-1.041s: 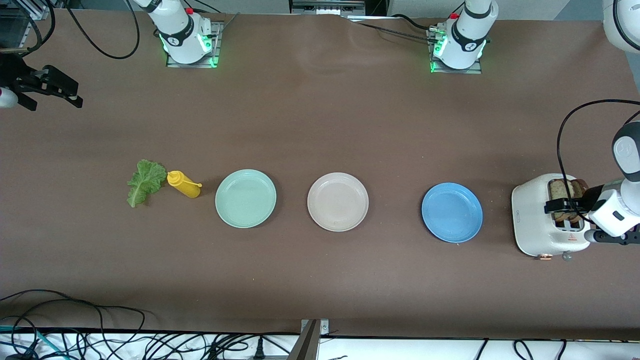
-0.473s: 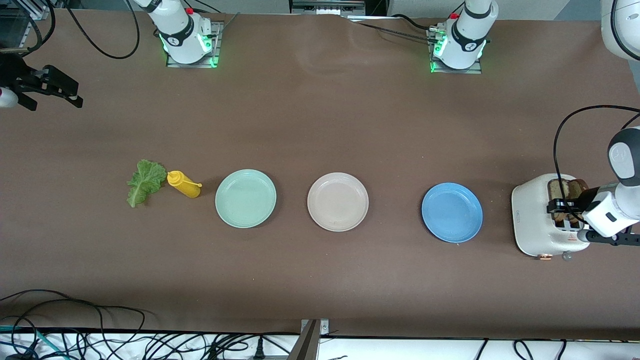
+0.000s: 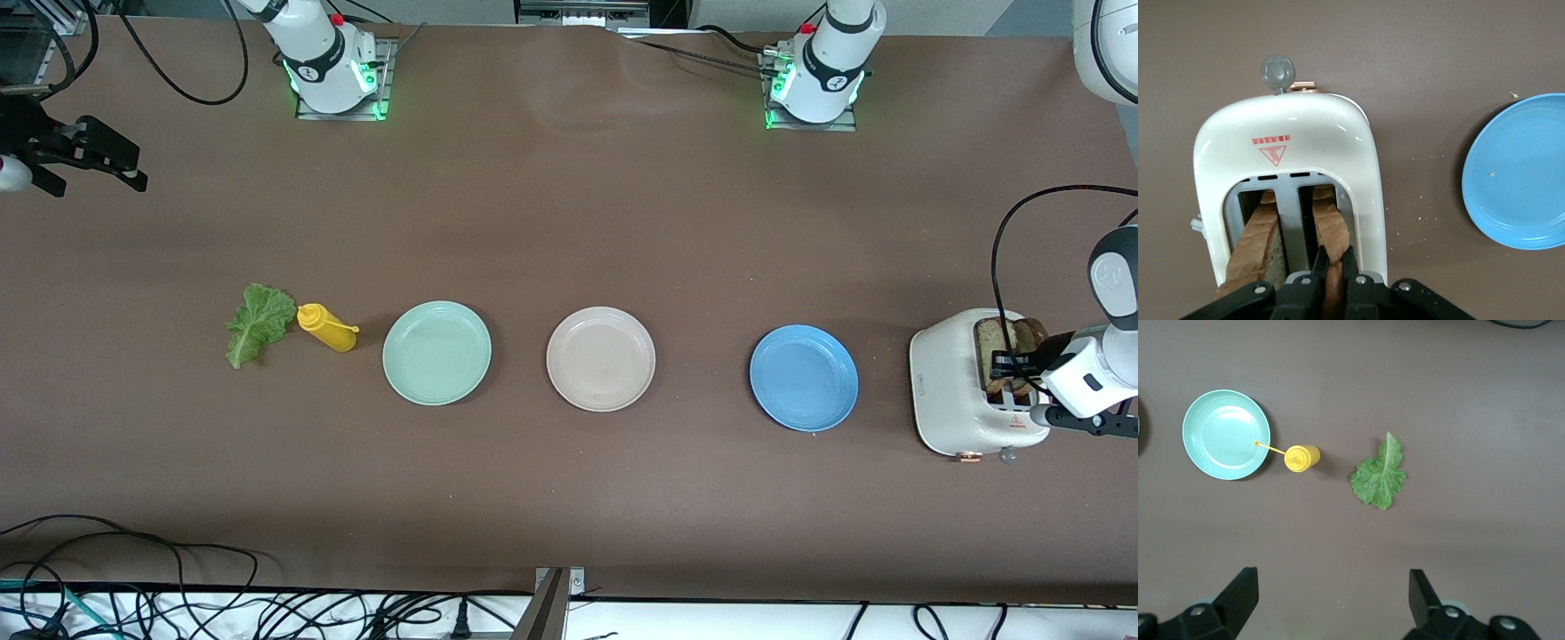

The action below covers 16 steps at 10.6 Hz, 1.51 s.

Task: Make sandwich on beige plate with both arms
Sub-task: 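Lift the bread slice out of the toaster with the left gripper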

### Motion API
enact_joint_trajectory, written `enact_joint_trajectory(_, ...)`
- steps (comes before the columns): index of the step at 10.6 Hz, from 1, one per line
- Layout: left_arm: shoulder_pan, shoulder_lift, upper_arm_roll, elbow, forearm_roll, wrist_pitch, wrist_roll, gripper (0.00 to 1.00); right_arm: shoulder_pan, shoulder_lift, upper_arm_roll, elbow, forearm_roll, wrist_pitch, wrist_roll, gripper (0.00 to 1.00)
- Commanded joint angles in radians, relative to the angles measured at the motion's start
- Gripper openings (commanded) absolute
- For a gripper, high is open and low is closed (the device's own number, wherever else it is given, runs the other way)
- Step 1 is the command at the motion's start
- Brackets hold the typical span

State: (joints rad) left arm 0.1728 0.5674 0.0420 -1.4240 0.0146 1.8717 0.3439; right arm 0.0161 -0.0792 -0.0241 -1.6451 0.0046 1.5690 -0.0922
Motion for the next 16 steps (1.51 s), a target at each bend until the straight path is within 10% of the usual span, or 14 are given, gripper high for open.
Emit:
enact_joint_trajectory(1, 0.002, 0.002, -0.002, 0.031, 0.015, -0.057, 0.027, 0.00, 0.002, -0.004, -0.002, 0.016, 0.002, -0.023, -0.003, 1.00)
enact_joint_trajectory(11, -0.010, -0.001, -0.008, 0.297, -0.001, -0.241, -0.069, 0.00, 0.002, -0.004, 0.000, 0.018, 0.002, -0.023, -0.003, 1.00)
enact_joint_trajectory(16, -0.111, -0.001, -0.008, 0.297, -0.224, -0.240, -0.411, 0.00, 0.002, -0.004, 0.000, 0.018, 0.003, -0.023, -0.003, 1.00)
